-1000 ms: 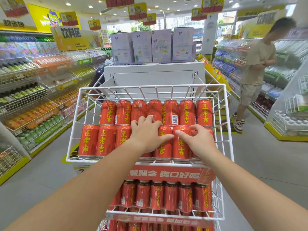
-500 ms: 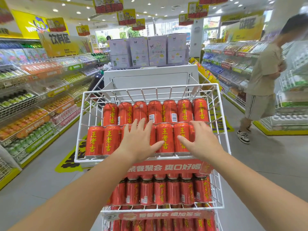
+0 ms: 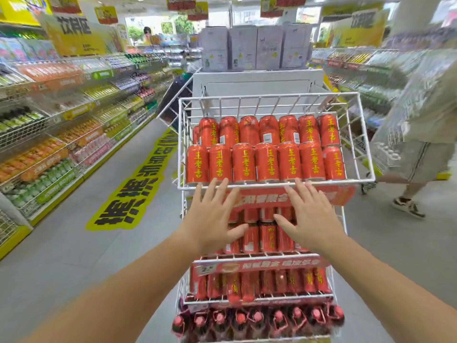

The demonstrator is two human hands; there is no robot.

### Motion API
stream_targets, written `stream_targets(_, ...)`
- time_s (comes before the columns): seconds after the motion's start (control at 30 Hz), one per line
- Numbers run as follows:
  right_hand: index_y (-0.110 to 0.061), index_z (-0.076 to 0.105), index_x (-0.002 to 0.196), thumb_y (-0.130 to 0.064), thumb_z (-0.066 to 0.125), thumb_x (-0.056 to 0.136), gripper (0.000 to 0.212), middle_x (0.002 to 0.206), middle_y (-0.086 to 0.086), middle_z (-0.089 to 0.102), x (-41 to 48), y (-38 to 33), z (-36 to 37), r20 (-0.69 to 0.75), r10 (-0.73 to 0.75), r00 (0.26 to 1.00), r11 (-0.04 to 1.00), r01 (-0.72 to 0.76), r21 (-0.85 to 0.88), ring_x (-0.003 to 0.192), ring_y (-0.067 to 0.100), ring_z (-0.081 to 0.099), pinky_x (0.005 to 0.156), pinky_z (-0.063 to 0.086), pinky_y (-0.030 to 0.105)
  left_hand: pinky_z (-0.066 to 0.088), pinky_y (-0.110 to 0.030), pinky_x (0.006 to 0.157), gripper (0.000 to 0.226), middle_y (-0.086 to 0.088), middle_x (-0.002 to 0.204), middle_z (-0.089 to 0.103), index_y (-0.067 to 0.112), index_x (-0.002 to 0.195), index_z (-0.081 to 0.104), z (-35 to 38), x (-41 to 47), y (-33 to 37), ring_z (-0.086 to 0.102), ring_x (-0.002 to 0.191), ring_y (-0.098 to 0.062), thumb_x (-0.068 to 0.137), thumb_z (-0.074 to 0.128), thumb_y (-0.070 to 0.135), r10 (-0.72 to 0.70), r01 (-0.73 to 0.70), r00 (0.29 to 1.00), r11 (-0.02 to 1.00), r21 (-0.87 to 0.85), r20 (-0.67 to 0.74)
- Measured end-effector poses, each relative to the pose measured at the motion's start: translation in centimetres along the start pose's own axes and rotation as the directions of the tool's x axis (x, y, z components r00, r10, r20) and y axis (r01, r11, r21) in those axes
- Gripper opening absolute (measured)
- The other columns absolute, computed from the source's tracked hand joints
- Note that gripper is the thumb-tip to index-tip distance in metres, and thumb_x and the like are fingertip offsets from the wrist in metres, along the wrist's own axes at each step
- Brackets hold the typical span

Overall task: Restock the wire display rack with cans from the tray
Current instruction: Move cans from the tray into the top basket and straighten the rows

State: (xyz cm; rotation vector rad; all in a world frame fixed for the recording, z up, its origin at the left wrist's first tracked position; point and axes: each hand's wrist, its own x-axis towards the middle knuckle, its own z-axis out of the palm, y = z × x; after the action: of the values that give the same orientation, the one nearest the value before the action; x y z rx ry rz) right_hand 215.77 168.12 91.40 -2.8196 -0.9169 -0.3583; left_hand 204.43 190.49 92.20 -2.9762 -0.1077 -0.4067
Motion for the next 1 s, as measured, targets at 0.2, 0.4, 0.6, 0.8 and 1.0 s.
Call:
stream_targets(0.2,-0.024,0.019,0.157,-0.069,0.029,0.09,0.082,0.167,0.004,0.008,-5.8,-5.6,5.9,0.093,-0.021,0.995,0.999,0.018,0.029,0.153,0.024,0.007,0.124,0.01,0.045,0.023,-0.064,0.117,0.093,-0.018,0.161,0.032,0.012,0.154,0.037,5.4,-8.4,-2.2,0.026,0.149,-0.041,0.087,0.031,0.075,0.057,-0.056,0.997,0.998,-0.027,0.055)
stream_targets(0.4,-0.024,0.024,0.156,-0.067,0.035,0.088,0.081,0.166,0.004,0.016,-10.3,-8.1,15.0,0.238,-0.07,0.969,0.997,0.059,0.051,0.152,0.025,0.012,0.123,0.014,0.046,0.032,-0.065,0.112,0.091,-0.022,0.157,0.037,0.01,0.152,0.038,14.3,-14.7,-2.8,0.034,0.144,-0.043,0.086,0.033,0.073,0.003,0.011,0.984,0.997,-0.077,0.18)
stream_targets(0.6,-0.016,0.032,0.154,-0.068,0.029,0.085,0.086,0.163,0.01,0.024,-15.1,-9.2,28.2,0.425,-0.132,0.895,0.991,0.102,0.092,0.15,0.031,0.022,0.12,0.024,0.05,0.029,-0.064,0.114,0.093,-0.022,0.161,0.03,0.009,0.155,0.032,26.4,-21.9,-2.3,0.032,0.146,-0.043,0.088,0.035,0.073,-0.057,0.085,0.931,0.994,-0.062,0.36)
stream_targets(0.8,-0.015,0.034,0.152,-0.068,0.029,0.081,0.089,0.162,0.011,0.027,-20.0,-9.6,42.5,0.592,-0.201,0.78,0.977,0.118,0.177,0.148,0.032,0.026,0.119,0.027,0.049,0.04,-0.062,0.108,0.092,-0.024,0.154,0.041,0.006,0.149,0.042,39.5,-29.6,-0.9,0.043,0.138,-0.044,0.083,0.04,0.07,-0.109,0.168,0.853,0.983,-0.071,0.511)
stream_targets(1.0,-0.017,0.025,0.154,-0.066,0.038,0.087,0.084,0.164,0.007,0.02,-25.0,-10.5,58.6,0.683,-0.221,0.697,0.974,0.123,0.19,0.148,0.027,0.022,0.119,0.026,0.046,0.048,-0.056,0.1,0.092,-0.025,0.146,0.049,0.003,0.143,0.048,54.9,-35.4,0.7,0.052,0.13,-0.044,0.077,0.043,0.068,-0.14,0.254,0.792,0.961,-0.112,0.595)
